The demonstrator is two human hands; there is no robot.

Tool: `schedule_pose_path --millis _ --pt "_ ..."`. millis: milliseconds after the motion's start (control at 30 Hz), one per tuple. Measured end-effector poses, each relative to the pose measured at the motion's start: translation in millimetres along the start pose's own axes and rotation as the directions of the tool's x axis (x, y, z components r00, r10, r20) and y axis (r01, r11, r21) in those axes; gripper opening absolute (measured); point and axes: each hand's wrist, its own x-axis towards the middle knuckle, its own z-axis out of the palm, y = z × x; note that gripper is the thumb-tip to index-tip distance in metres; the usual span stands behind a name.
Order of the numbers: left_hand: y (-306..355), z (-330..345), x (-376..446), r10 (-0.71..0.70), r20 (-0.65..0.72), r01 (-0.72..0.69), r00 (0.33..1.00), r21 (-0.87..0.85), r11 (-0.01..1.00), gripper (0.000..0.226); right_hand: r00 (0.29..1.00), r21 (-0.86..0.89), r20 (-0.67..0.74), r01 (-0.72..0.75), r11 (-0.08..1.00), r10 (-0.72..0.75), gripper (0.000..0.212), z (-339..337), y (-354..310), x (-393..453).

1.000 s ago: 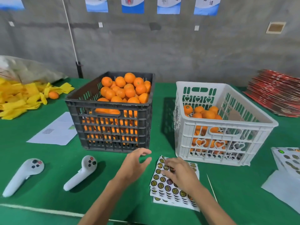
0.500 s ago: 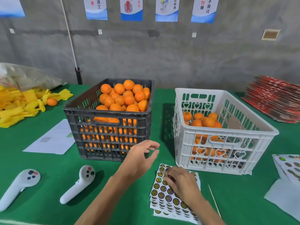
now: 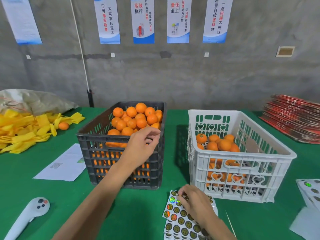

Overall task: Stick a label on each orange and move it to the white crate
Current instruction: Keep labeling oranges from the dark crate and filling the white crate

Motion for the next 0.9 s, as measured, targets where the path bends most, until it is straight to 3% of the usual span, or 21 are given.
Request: schedule_pose_path --millis 367,733,900 --pt "-7.5 -15.4 11.3 0.002 -0.048 0.009 0.999 0.238 0.971 0.019 1.0 0.078 -0.005 -0.019 0.997 0.02 0.014 -10.3 -15.9 16.6" --pt "-70.9 -21.5 100.4 -0.286 0.112 0.224 0.952 0.386 0.895 0.022 0.98 -0.069 -0.187 -0.078 0.995 0.064 0.011 -40.0 -44.5 69.4" --pt "-97.7 -12.3 141.2 -0.505 0.22 0.336 0.835 0.523 0.783 0.028 0.978 -0.078 -0.135 -0.173 0.982 0.161 0.023 -40.2 -62.3 92.2"
